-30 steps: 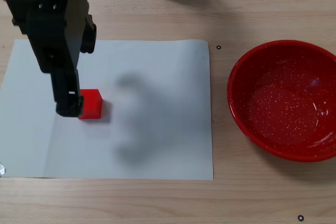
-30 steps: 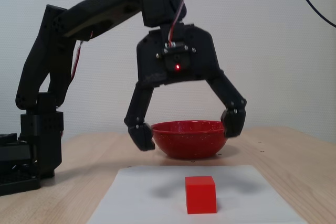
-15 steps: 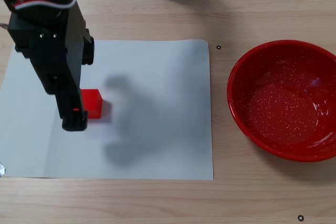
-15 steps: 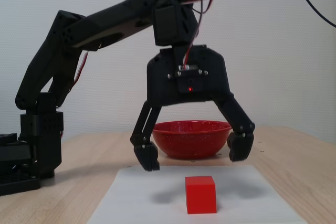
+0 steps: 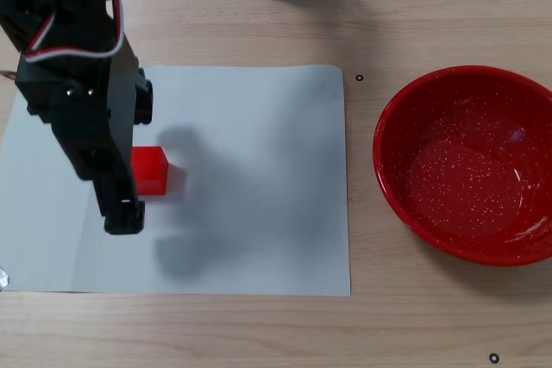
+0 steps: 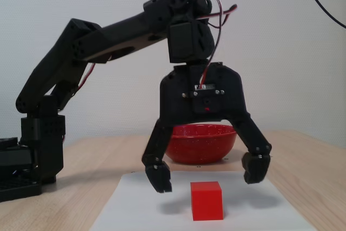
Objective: Grasp the red cube and put it in the red bowl.
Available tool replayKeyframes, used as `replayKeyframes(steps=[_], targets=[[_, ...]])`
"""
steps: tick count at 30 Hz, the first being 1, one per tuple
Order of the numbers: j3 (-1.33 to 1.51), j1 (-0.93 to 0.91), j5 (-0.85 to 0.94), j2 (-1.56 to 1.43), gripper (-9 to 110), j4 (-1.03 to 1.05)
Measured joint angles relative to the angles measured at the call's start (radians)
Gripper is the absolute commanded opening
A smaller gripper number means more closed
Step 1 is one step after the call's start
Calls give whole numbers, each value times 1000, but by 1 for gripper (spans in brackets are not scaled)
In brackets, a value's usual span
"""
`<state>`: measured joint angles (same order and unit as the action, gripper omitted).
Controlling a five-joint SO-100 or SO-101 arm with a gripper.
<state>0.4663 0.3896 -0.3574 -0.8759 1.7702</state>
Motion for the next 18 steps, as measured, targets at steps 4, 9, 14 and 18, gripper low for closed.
replayKeyframes(steps=[4, 9, 14, 18], targets=[[-34, 0, 0, 37, 71, 5], [-35, -11, -2, 77, 71, 21], [-117, -17, 0, 121, 71, 40], [-120, -28, 0, 126, 71, 41]])
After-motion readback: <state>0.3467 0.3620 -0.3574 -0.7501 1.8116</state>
